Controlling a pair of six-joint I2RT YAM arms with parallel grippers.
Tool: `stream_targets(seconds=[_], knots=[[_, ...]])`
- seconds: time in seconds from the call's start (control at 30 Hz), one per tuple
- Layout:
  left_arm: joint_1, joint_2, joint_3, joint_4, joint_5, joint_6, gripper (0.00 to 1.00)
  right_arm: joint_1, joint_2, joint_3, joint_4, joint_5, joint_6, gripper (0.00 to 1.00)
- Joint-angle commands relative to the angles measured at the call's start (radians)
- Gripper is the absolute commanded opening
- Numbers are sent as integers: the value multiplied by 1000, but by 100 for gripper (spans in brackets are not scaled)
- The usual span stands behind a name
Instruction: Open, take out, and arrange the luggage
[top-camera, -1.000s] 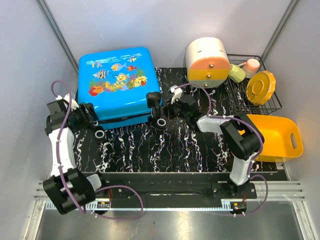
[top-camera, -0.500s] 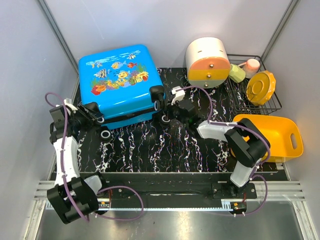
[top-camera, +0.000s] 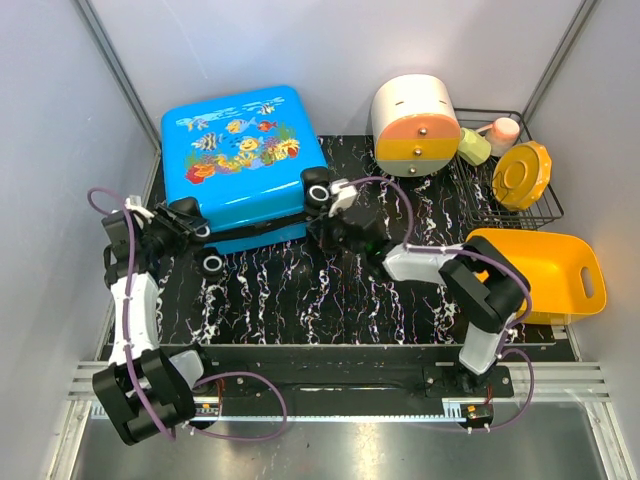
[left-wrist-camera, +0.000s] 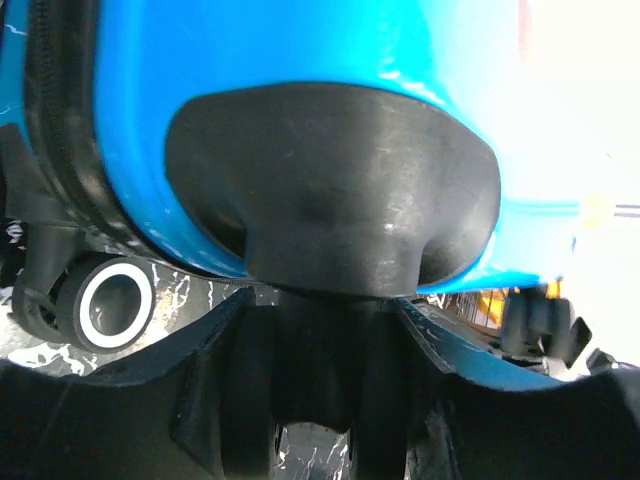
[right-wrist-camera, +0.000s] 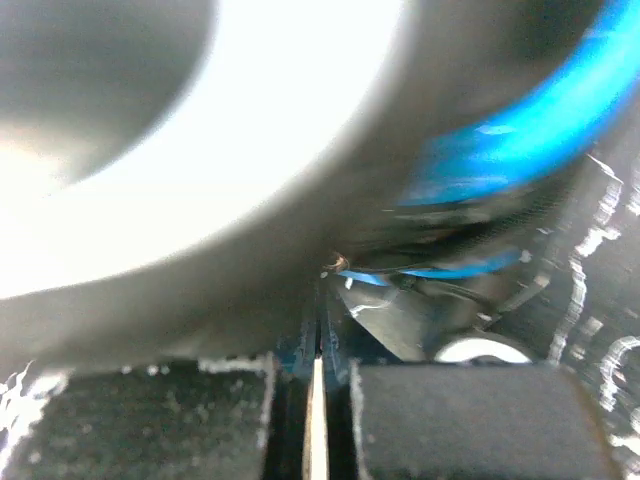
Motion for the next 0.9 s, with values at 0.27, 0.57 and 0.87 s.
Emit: stream_targets(seconds=[0.27,0.57,0.87], knots=[[-106,-30,-120,36,139,-192,0,316,12,173,295,-25,-127,0],[-153,-103,-169,-1,156,-157,0,334,161,328,312,-159,-139,0],[-404,-243,-74,-128,92,114,0,235,106,244,301,-235,-199,0]])
